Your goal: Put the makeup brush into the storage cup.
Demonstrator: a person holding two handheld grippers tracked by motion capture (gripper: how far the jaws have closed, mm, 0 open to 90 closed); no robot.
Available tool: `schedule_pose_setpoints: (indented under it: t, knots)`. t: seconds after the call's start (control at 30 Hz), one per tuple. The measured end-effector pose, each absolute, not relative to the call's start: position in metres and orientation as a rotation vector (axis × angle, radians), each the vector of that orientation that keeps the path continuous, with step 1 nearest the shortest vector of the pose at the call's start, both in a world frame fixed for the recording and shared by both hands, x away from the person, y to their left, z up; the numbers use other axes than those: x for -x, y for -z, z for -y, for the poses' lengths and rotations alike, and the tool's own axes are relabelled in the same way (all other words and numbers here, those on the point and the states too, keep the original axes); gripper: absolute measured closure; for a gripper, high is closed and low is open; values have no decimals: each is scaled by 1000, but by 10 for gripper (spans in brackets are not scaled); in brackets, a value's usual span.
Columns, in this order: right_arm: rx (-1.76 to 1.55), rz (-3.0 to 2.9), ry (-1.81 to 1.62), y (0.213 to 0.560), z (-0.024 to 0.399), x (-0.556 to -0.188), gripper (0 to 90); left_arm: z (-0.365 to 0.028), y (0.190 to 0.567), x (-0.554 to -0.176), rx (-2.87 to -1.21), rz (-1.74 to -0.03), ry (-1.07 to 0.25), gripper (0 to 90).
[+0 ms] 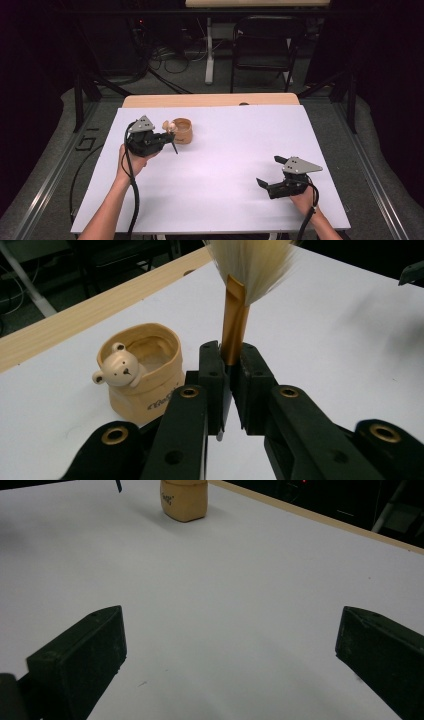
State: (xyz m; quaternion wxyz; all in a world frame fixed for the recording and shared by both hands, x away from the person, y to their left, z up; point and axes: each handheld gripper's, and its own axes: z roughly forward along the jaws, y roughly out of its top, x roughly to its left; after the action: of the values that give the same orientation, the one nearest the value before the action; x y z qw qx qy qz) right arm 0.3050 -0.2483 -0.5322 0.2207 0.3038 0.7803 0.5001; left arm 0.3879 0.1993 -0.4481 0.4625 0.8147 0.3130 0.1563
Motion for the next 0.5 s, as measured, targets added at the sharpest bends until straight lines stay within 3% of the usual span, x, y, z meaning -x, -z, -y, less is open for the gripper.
schedule_pose_setpoints:
  t: [0.5]
  knots:
    - [-834, -2154, -1378, 533, 251, -307, 0, -182, 423, -407, -2016, -735, -387, 833]
